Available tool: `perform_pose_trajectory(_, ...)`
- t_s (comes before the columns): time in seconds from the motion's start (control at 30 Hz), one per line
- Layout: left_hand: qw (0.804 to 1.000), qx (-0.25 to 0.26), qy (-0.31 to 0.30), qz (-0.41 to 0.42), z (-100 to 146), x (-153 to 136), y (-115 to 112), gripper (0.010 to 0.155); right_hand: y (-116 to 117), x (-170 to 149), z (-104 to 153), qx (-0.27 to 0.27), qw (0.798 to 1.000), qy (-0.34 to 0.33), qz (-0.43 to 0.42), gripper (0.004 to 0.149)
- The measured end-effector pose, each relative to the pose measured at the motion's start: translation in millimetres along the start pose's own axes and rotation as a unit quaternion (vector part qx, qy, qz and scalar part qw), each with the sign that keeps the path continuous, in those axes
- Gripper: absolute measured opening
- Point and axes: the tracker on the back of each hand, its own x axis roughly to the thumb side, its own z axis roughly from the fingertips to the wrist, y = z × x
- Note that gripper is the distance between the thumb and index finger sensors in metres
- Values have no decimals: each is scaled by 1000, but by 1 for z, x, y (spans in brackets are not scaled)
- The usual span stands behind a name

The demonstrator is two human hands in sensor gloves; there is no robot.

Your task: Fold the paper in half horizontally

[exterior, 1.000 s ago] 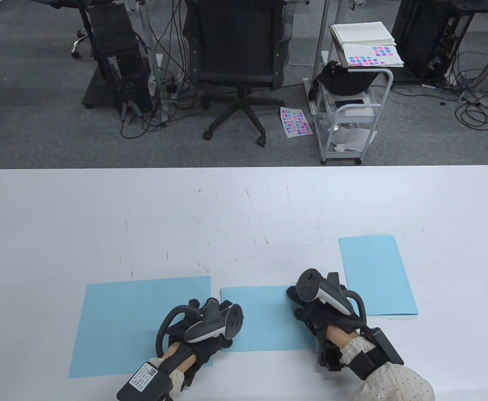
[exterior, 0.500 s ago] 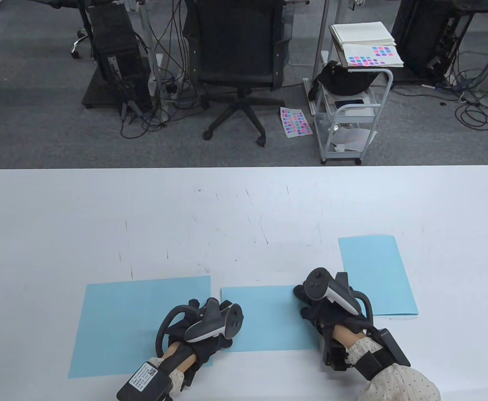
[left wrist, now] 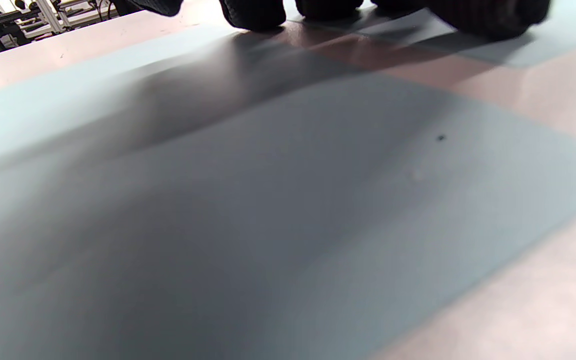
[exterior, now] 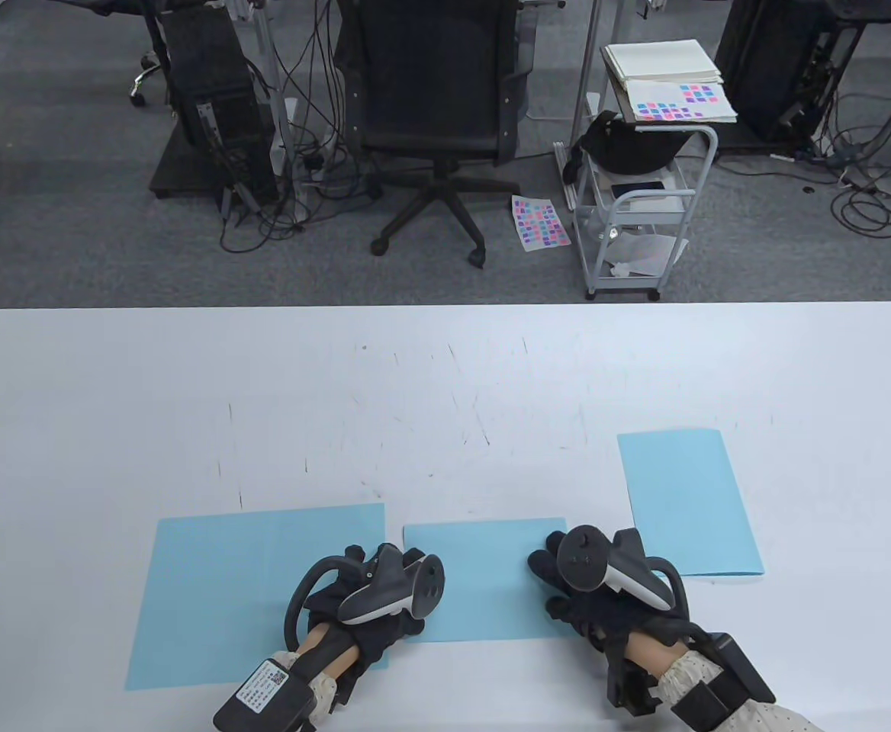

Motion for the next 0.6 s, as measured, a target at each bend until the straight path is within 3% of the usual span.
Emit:
perform_pose_trajectory(0.27,1000,-1,-2,-11,-1,2,4,66,5,-5,-2,14,1000,-2,-11,63)
perform_pose_trajectory(0.6,999,-8,6,-33,-16,15,34,61,5,-7,-3,24,1000,-2,-19,62)
